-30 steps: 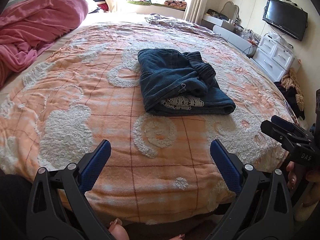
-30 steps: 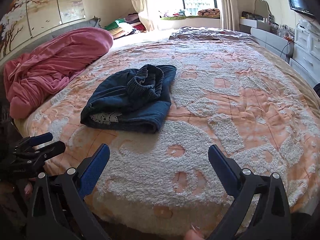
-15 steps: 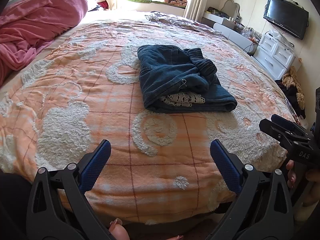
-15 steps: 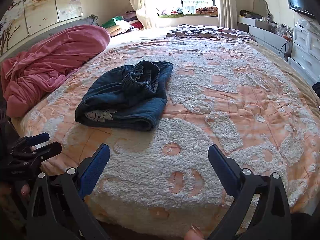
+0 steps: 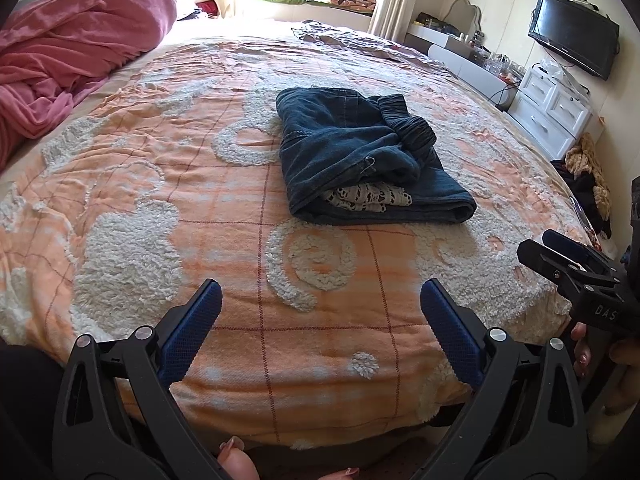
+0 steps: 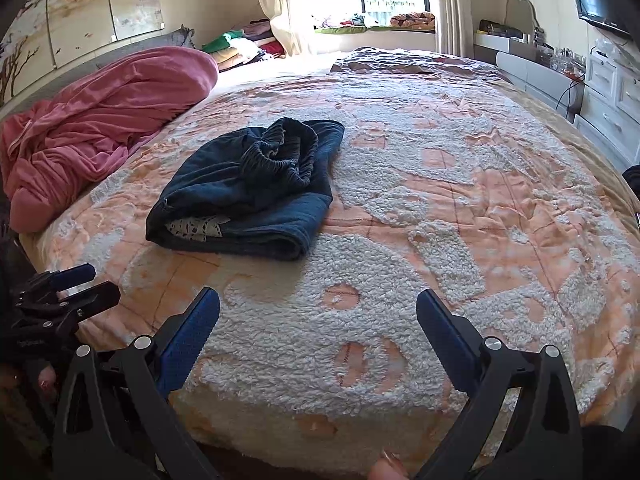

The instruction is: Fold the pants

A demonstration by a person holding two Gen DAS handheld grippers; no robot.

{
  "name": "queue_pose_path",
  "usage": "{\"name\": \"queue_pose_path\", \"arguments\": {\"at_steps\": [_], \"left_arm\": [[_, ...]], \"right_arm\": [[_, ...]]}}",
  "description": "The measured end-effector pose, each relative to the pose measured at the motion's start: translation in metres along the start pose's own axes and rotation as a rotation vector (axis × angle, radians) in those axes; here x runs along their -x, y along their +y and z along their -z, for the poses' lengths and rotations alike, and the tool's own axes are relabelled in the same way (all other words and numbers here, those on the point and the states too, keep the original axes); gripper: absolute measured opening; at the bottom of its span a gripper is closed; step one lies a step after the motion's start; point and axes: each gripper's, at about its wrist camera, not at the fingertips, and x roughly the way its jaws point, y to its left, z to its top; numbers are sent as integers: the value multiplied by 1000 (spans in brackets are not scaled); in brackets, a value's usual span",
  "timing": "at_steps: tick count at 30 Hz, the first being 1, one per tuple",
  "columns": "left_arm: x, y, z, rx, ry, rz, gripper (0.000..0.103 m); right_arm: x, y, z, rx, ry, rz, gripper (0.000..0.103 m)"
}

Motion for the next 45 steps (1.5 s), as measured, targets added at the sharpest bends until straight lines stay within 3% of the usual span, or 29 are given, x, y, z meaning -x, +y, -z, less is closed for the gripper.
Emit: {"name": "queue_pose_path", "arguments": {"at_steps": [45], "left_arm": [[1,-1,0,4,16,-2,93]], "right_arm": [[-9,0,3,19,37,35,98]]}}
